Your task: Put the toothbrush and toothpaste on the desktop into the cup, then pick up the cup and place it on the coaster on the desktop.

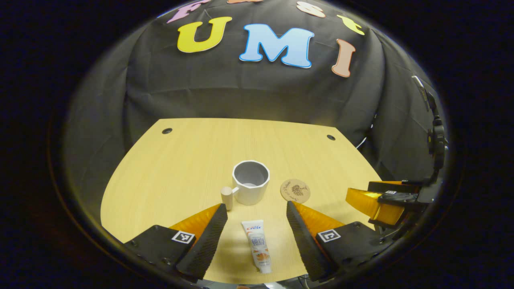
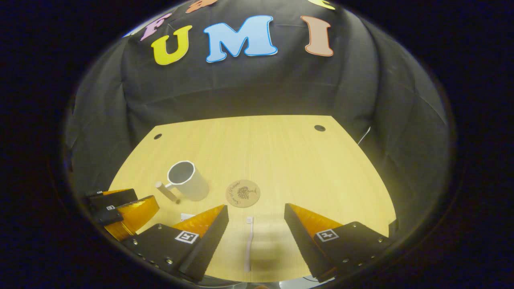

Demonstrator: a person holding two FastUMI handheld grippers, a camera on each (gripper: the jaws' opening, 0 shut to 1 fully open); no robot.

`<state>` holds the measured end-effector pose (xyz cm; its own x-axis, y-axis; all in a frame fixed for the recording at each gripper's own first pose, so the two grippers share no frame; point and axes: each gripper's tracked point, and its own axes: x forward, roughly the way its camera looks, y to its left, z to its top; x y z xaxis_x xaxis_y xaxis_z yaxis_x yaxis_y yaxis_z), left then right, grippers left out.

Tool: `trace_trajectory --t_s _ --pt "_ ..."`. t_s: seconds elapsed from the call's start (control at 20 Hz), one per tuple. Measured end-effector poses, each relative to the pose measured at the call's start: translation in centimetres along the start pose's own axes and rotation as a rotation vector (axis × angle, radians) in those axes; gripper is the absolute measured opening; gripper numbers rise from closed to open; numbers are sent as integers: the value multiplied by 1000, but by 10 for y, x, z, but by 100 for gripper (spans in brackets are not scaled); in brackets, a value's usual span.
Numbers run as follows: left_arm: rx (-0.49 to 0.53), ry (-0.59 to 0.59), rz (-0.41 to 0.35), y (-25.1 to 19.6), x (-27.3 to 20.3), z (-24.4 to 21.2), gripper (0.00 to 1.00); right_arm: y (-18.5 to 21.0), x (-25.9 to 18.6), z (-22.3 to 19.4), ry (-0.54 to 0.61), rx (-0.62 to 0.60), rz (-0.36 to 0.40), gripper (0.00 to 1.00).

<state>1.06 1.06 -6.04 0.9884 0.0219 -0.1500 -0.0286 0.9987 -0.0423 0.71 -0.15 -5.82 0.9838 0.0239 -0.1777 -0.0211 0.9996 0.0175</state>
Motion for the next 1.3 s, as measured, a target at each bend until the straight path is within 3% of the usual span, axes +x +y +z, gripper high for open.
trace_trajectory --t_s 0.2,0.25,0.35,0.55,0.6,1.3 --pt "-17 -21 -5 0 -7 5 99 1 -3 12 -61 10 27 90" --pt "-17 -17 -3 0 -6 5 94 -1 -4 13 -68 -1 19 90" --pt "-21 9 4 1 -4 -1 95 0 -4 8 -47 -8 21 90" --pt "-29 92 13 -2 9 -16 94 0 10 -14 53 -20 18 91" --pt "-26 109 14 -3 14 -20 99 -1 12 -18 69 -22 18 91" --pt "-52 402 50 11 43 -112 95 2 37 -100 396 -24 27 92"
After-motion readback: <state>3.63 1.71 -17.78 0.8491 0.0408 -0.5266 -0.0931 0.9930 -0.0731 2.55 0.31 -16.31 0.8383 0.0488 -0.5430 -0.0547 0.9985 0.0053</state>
